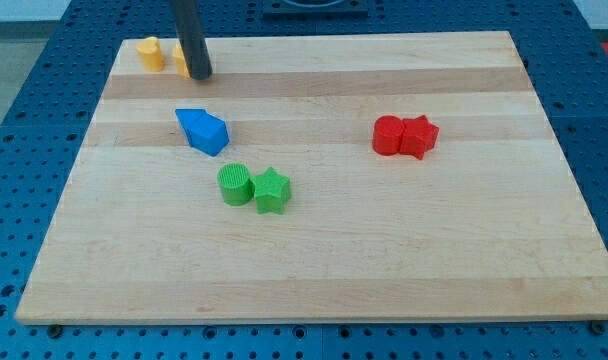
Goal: Push blue cube along with blue triangle towards yellow heart
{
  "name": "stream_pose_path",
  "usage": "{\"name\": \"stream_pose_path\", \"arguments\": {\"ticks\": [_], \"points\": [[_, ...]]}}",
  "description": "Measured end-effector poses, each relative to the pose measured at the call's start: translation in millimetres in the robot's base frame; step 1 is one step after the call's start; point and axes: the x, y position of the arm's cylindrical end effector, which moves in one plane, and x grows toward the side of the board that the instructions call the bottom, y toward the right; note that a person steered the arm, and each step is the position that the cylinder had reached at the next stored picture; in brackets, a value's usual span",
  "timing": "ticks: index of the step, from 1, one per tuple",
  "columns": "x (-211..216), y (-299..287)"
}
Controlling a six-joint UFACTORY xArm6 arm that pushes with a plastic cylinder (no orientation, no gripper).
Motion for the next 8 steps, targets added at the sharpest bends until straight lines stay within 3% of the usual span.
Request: {"name": "stream_pose_path", "arguments": {"ticks": [2,6,8], "points": [[5,-4],[106,100],[149,84]]}}
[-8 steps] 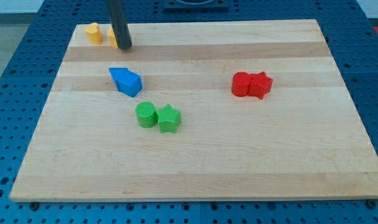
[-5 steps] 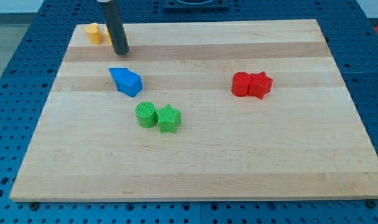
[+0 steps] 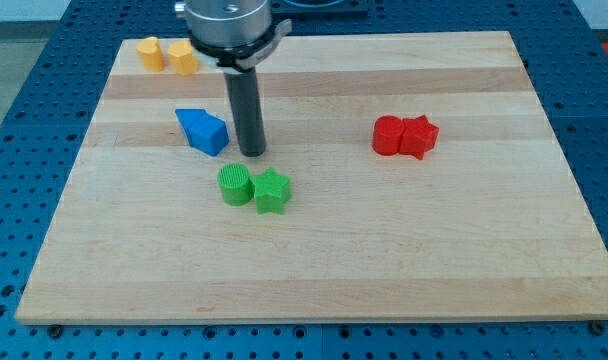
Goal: Push blue cube along with blue triangle towards yellow heart
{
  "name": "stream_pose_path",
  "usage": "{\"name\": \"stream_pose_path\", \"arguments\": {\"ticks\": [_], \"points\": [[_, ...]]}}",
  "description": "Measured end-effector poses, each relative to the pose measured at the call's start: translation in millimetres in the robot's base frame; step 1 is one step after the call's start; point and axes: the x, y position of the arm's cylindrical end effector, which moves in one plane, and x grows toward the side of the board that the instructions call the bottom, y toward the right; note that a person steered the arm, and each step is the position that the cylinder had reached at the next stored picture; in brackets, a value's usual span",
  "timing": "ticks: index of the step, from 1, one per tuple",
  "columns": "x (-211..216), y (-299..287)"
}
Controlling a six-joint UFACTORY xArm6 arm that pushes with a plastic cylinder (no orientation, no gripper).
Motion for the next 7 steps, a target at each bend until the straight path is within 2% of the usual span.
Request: {"name": "stream_pose_path", "arguments": {"ticks": [3,7], "points": [[0,-65],[-45,-77]]}}
